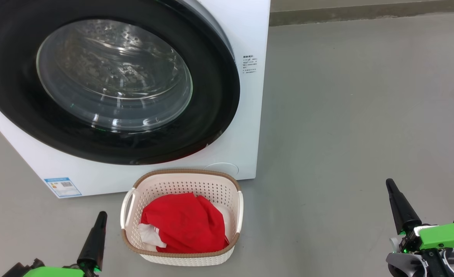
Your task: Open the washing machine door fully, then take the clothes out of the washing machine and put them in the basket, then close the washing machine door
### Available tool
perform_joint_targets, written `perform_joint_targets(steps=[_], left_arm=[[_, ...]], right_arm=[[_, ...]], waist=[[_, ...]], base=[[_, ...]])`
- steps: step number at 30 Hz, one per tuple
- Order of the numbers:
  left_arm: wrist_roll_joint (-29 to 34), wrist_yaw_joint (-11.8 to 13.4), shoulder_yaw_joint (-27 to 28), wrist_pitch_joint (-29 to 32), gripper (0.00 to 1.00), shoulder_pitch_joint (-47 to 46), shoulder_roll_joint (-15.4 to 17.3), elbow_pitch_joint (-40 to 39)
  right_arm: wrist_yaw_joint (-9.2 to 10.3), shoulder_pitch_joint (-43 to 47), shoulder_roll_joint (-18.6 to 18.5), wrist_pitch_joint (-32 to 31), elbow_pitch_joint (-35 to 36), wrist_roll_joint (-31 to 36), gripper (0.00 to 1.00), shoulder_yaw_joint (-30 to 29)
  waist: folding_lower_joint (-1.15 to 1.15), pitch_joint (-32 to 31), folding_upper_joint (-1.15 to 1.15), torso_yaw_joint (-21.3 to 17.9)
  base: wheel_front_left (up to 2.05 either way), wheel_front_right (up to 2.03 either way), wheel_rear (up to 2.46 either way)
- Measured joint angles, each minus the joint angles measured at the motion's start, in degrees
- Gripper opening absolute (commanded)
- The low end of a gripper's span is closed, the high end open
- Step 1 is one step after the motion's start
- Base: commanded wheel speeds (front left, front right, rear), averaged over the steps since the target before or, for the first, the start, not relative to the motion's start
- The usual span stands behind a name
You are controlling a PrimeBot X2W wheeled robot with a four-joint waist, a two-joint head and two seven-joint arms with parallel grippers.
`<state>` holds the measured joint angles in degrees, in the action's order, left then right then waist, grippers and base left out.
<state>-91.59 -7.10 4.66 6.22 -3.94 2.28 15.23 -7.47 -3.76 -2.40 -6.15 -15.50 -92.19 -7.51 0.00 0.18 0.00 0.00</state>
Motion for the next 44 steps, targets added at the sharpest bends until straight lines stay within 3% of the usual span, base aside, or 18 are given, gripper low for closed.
perform_joint_targets(steps=[44], left_arm=[[0.0, 0.0, 0.0, 0.0, 0.0, 0.0, 0.0, 0.0]], right_arm=[[0.0, -0.01, 0.0, 0.0, 0.0, 0.0, 0.0, 0.0]], waist=[[0.0, 0.0, 0.0, 0.0]], base=[[0.0, 0.0, 0.0]])
